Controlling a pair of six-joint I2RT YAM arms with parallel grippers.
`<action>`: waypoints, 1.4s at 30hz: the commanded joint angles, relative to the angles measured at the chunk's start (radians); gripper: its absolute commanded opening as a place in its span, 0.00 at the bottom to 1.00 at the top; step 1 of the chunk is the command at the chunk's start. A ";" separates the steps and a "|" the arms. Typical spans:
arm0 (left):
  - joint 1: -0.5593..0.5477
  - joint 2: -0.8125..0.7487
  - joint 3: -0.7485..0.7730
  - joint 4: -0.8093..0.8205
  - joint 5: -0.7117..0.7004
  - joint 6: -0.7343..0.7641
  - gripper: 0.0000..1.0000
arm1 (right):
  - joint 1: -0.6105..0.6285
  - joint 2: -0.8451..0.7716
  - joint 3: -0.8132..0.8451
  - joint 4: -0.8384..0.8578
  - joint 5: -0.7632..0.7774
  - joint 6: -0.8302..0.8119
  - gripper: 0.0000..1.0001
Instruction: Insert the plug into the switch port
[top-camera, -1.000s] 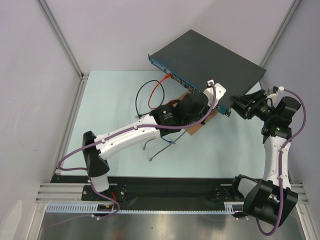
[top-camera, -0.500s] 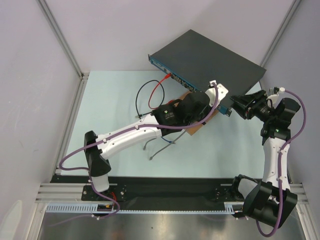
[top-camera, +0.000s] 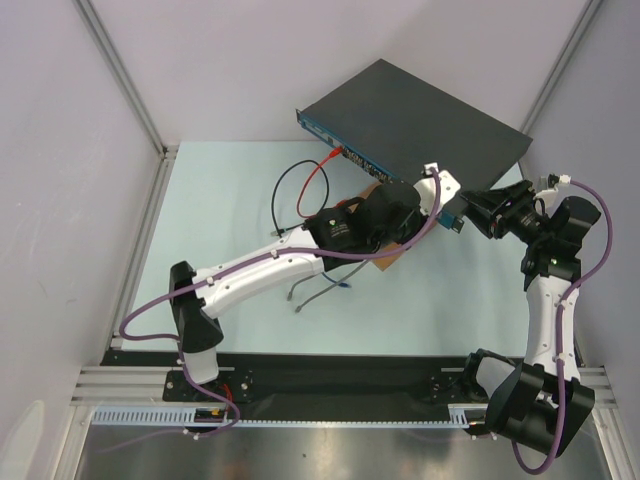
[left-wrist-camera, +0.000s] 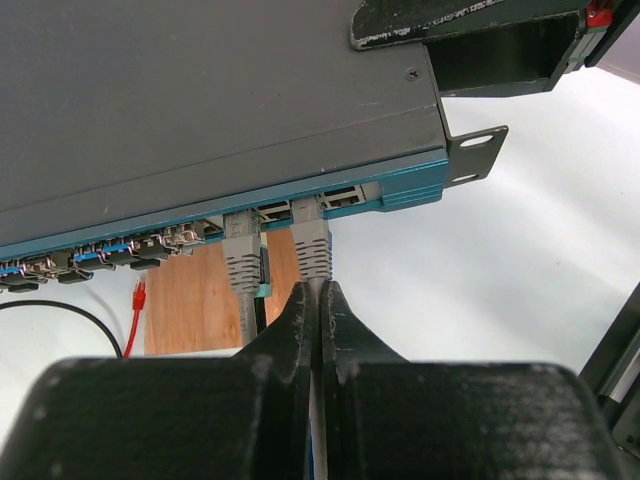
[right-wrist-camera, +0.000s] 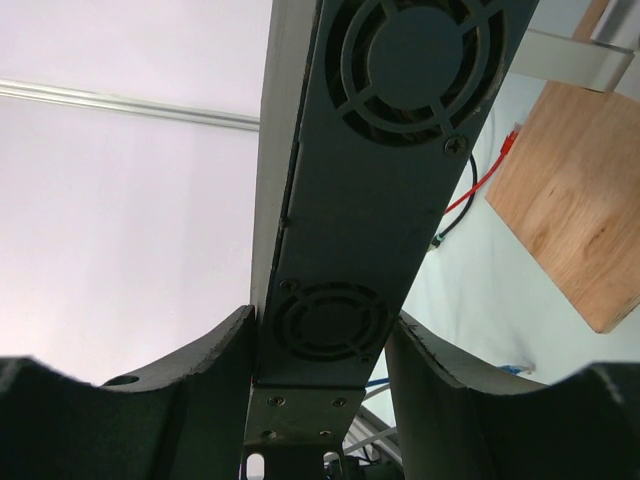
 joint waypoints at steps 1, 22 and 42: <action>0.053 0.026 0.077 0.355 0.022 0.028 0.00 | 0.080 0.001 -0.019 0.006 -0.082 -0.067 0.00; 0.118 0.026 0.082 0.280 -0.001 -0.018 0.00 | 0.080 0.004 -0.024 0.020 -0.088 -0.066 0.00; 0.120 0.148 0.246 0.199 0.024 -0.047 0.00 | 0.088 -0.004 -0.039 0.029 -0.085 -0.063 0.00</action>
